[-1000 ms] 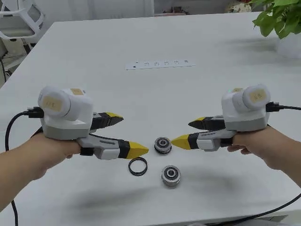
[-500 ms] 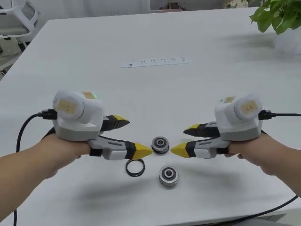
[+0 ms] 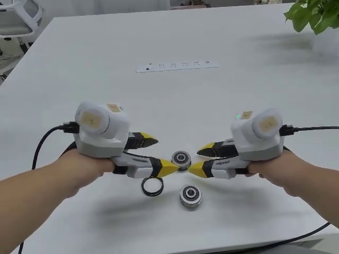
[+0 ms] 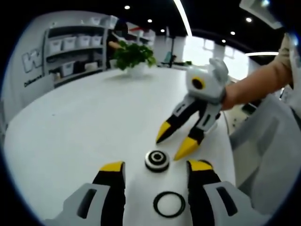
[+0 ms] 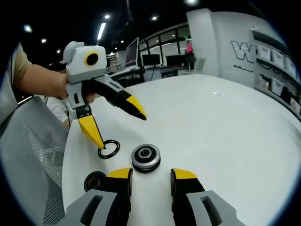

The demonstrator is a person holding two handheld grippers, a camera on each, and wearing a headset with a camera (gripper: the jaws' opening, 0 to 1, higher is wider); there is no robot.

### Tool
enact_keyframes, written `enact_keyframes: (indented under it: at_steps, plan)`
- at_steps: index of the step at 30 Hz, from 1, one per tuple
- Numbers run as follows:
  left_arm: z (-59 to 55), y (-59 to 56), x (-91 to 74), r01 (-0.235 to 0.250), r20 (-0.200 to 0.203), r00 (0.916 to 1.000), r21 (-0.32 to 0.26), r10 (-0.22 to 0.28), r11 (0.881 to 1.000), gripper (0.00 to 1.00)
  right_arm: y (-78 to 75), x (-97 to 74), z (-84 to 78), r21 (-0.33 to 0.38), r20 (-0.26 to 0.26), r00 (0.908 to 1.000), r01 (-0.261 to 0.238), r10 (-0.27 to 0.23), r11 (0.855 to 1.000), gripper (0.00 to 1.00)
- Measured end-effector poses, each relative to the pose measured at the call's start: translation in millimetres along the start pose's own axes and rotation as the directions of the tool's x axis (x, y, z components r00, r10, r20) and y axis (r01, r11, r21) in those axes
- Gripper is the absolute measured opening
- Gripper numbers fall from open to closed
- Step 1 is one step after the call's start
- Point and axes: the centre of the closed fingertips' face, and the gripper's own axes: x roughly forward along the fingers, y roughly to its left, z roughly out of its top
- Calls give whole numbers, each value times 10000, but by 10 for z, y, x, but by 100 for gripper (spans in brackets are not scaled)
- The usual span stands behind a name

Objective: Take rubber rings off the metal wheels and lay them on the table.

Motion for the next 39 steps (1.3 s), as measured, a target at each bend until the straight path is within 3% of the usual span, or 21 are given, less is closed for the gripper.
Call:
enact_keyframes:
  at_steps: [11, 22, 32, 36, 39]
  plan:
    - [-39, -14, 145, 263, -222, 9994, -24, -263, 9997, 39, 43, 72, -12, -126, -77, 9998, -174, 173, 9998, 20]
    - [-32, -105, 262, 442, -435, 9981, 232, -432, 9988, 30, 56, 86, -18, -260, -41, 9998, -197, 196, 9995, 14]
    - [-61, -48, 321, 252, -665, 9975, 415, -224, 9988, 21, 61, 85, -20, -258, -7, 9999, -157, 157, 9995, 13]
    - [-70, -31, 324, 175, -701, 9975, 644, -130, 9978, 19, 61, 86, -17, -296, -13, 9999, -145, 145, 9995, 13]
    - [-81, -52, 339, 192, -823, 9966, 1251, -89, 9920, 18, 63, 86, -18, -321, -12, 9999, -129, 128, 9994, 13]
